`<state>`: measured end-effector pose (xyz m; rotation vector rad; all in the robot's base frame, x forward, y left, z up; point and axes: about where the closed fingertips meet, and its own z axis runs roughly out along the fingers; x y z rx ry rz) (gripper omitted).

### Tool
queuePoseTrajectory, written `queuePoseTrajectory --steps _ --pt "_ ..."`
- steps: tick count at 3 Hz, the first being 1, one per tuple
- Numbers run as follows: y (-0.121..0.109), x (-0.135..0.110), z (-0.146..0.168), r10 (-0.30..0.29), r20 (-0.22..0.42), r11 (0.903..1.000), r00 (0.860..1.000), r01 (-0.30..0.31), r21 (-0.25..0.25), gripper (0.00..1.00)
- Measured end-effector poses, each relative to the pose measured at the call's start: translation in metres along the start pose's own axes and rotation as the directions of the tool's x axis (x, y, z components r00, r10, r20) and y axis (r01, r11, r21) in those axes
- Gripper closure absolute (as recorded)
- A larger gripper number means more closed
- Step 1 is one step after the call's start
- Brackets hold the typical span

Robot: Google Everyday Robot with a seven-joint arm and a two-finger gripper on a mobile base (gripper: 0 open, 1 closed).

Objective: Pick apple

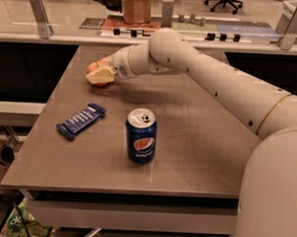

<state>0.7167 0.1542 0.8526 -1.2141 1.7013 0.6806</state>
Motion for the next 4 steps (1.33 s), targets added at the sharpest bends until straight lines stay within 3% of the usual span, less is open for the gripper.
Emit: queuePoseTrajectory --steps 1,2,4 --pt "-0.001 -0.007 -0.002 -0.008 0.006 0.9999 1.000 0.008 -0.010 1.00" --pt "-0.003 -0.031 -0.021 -0.033 0.007 0.9994 0.999 0.033 -0.006 1.00" --pt "-0.005 -0.086 -0.063 -0.123 0.011 0.9913 0.992 0.122 0.048 1.00"
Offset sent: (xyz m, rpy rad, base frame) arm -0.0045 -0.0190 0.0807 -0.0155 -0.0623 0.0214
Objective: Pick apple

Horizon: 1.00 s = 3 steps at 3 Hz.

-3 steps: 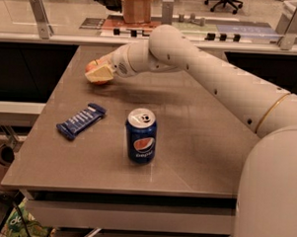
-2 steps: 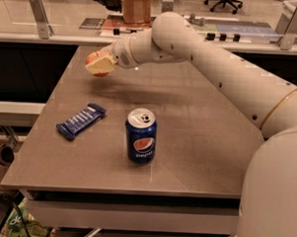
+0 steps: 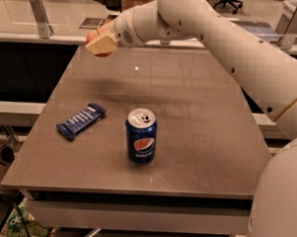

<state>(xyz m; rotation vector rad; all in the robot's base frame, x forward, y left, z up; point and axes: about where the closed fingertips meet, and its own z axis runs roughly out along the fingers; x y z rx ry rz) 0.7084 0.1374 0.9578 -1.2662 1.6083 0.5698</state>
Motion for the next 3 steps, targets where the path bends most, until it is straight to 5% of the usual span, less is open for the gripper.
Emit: queuePoseTrajectory --steps 2,3 --pt "-0.008 -0.057 -0.031 -0.107 0.017 0.9928 0.994 0.106 0.056 1.00" --pt "-0.008 -0.060 -0.033 -0.111 0.018 0.9922 0.994 0.110 0.059 1.00"
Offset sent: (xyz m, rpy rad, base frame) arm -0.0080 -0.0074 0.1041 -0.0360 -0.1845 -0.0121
